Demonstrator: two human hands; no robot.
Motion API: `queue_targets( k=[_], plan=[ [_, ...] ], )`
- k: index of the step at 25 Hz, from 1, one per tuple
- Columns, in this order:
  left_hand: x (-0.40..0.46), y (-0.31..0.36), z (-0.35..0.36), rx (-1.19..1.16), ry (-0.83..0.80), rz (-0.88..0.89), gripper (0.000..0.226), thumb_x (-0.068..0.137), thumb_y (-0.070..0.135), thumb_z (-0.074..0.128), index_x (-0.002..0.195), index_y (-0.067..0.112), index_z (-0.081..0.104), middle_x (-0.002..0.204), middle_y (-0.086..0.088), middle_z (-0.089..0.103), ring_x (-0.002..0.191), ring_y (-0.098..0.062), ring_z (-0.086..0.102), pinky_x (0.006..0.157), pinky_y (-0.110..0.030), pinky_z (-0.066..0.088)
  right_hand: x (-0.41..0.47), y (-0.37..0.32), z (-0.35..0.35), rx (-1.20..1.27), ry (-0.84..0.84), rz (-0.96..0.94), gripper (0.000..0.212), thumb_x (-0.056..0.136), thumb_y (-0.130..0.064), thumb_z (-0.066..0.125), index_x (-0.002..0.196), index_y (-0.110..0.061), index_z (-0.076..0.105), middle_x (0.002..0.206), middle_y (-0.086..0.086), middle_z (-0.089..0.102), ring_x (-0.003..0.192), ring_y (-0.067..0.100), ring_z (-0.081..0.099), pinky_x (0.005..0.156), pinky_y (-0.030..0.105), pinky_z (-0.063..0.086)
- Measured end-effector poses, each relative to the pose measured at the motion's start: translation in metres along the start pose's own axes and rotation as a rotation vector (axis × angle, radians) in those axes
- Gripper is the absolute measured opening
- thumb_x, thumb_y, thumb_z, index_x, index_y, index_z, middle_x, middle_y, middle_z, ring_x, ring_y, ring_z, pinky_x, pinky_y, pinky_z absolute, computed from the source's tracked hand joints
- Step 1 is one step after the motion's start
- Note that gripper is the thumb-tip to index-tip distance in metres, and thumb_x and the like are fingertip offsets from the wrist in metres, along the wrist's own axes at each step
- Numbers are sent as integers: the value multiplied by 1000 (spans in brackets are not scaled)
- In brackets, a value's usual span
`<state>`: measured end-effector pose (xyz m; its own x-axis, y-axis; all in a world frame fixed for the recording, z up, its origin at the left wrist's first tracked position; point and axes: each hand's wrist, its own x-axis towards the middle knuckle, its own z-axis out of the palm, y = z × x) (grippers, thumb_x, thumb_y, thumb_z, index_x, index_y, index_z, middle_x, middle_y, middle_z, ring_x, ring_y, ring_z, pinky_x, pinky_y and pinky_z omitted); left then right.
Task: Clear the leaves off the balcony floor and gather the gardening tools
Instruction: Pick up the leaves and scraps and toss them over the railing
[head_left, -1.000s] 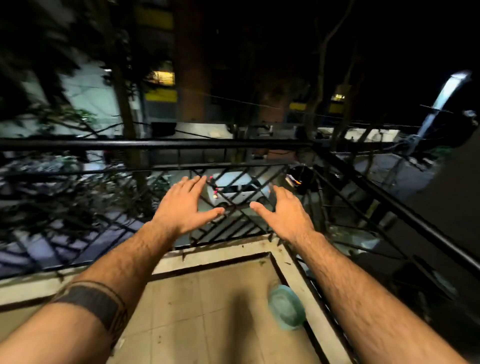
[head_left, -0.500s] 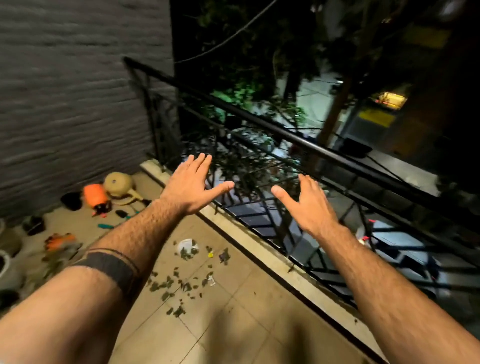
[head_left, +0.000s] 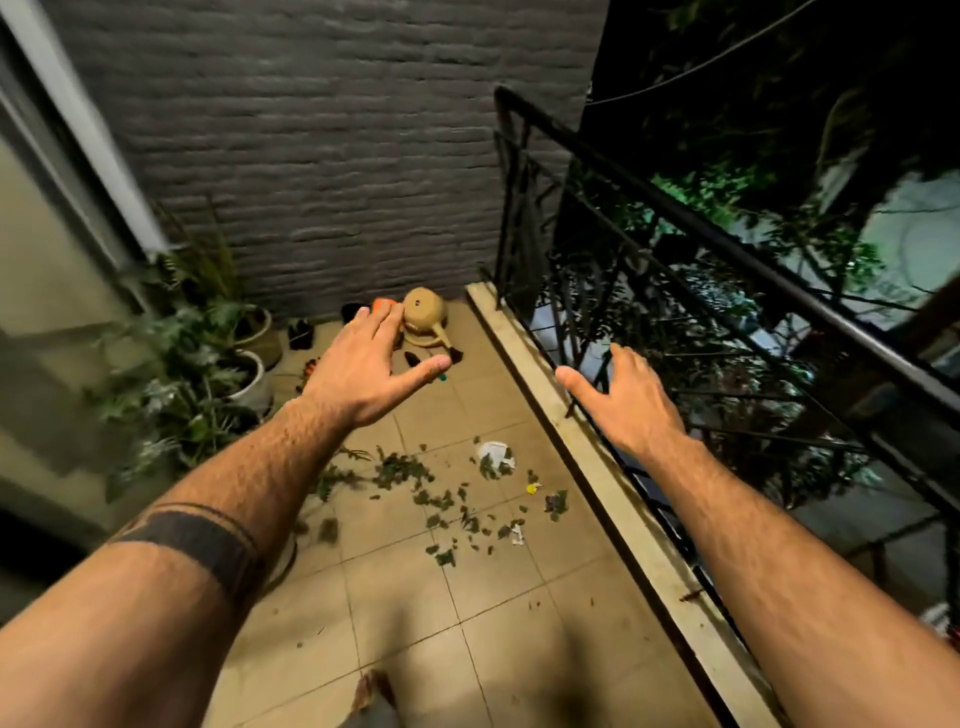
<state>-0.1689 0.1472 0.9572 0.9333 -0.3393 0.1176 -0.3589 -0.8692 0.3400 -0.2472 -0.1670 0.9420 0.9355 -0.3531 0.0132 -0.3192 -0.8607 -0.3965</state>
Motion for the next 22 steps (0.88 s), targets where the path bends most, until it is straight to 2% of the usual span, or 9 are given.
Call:
queue_targets(
  k=[3, 6, 12, 16, 19, 22],
  plan=[
    [7, -32, 6, 7, -30, -90, 110, 80, 91, 28, 160, 17, 10, 168, -4, 9, 154, -23, 7, 125, -40, 8, 23, -11, 24, -1, -34, -26, 118, 71, -99, 29, 154, -15, 31, 158, 11, 36, 146, 29, 32, 116, 49, 33],
    [31, -63, 17, -25, -73, -176, 111, 78, 92, 27, 160, 18, 10, 167, -5, 8, 154, -23, 8, 125, -42, 9, 49, -17, 49, -20, -85, -10, 117, 75, -96, 31, 157, -13, 25, 161, 12, 30, 148, 30, 28, 119, 50, 30],
    [90, -104, 52, -45, -136, -226, 115, 76, 94, 23, 159, 16, 12, 167, -6, 11, 153, -22, 12, 125, -43, 12, 109, -5, 85, -60, -112, 65, 117, 76, -95, 31, 157, -10, 25, 161, 13, 31, 148, 31, 30, 118, 49, 31],
    [120, -96, 81, -34, -148, -247, 111, 78, 93, 23, 160, 18, 11, 167, -5, 11, 153, -21, 13, 124, -41, 12, 151, 31, 104, -54, -140, 75, 115, 74, -97, 28, 151, -12, 34, 152, 14, 43, 139, 33, 41, 111, 52, 40],
    [140, -90, 115, -40, -127, -302, 108, 79, 91, 25, 159, 20, 14, 166, -4, 16, 151, -22, 18, 123, -43, 16, 190, 70, 132, -14, -147, 103, 115, 73, -97, 28, 152, -14, 33, 152, 14, 44, 138, 34, 42, 110, 54, 41],
    [162, -104, 194, -65, -136, -386, 109, 76, 94, 26, 159, 25, 15, 165, -5, 20, 149, -24, 25, 121, -48, 23, 231, 124, 196, 9, -160, 139, 117, 71, -99, 25, 153, -16, 33, 153, 15, 43, 139, 35, 43, 112, 54, 39]
  ],
)
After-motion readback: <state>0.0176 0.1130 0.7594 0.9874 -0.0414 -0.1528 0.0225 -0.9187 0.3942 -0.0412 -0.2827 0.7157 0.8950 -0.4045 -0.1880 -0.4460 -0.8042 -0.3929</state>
